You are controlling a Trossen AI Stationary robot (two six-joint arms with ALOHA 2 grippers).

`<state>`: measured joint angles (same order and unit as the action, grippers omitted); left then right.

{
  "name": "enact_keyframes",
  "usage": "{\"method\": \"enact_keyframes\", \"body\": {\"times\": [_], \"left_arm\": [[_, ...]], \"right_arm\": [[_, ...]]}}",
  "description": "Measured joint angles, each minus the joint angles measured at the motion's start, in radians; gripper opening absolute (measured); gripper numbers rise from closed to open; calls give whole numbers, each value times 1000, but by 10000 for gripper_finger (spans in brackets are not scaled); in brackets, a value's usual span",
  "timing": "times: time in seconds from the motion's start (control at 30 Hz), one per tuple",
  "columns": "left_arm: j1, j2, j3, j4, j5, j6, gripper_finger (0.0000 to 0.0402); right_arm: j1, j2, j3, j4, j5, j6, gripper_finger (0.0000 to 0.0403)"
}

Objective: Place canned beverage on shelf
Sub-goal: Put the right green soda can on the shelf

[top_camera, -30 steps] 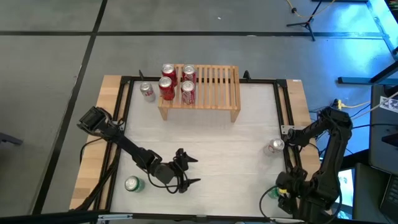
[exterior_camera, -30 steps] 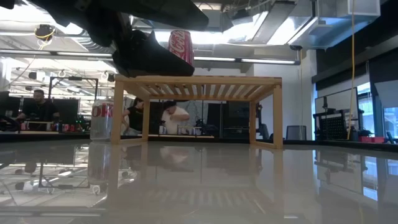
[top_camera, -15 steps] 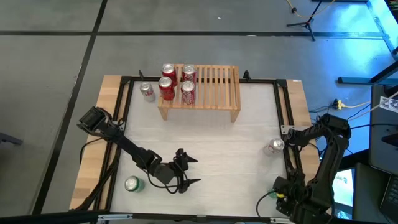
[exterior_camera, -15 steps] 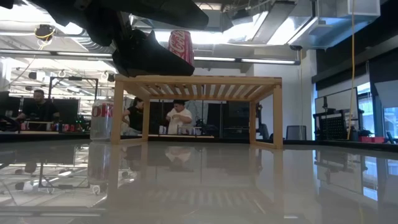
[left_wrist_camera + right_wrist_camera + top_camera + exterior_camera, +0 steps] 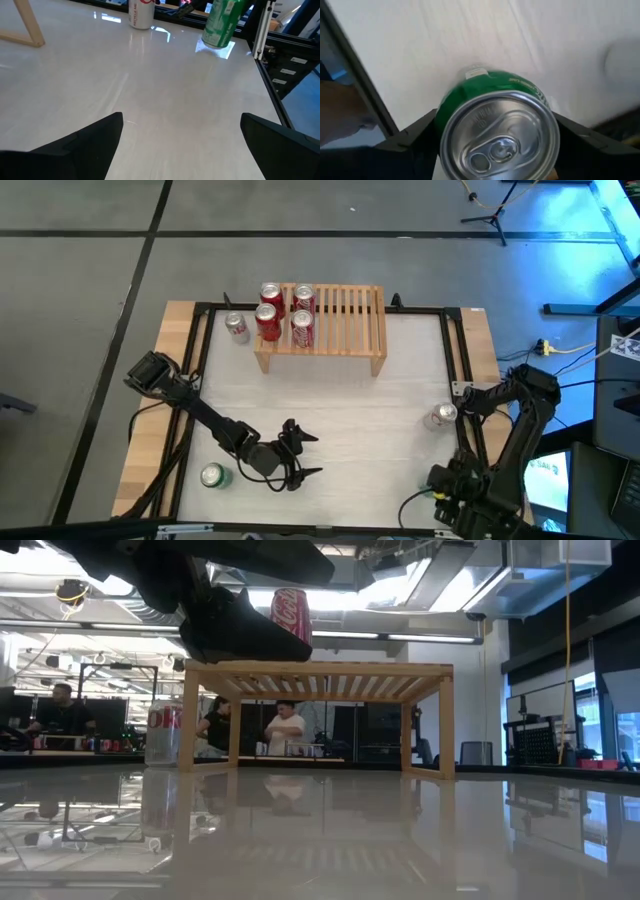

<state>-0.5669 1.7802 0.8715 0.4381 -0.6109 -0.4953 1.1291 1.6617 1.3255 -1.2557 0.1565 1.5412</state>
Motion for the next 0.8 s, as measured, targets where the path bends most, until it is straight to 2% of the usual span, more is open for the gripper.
{"method": "enact_keyframes", "body": {"times": [0.3,0.5,0.6,0.8], "left_arm": [[-43,-15,0,-34,-12,-19,394],[-70,-62,0,-105,-68,33,394],[-92,-72,0,-111,-73,102,394],[-104,-72,0,-140,-52,102,394]], "right_arm": [[-211,-2,222,-161,148,-416,288],[-417,-2,398,-244,235,-700,288],[-539,-3,480,-242,229,-817,288],[-782,-3,592,-245,187,-1005,288]]}}
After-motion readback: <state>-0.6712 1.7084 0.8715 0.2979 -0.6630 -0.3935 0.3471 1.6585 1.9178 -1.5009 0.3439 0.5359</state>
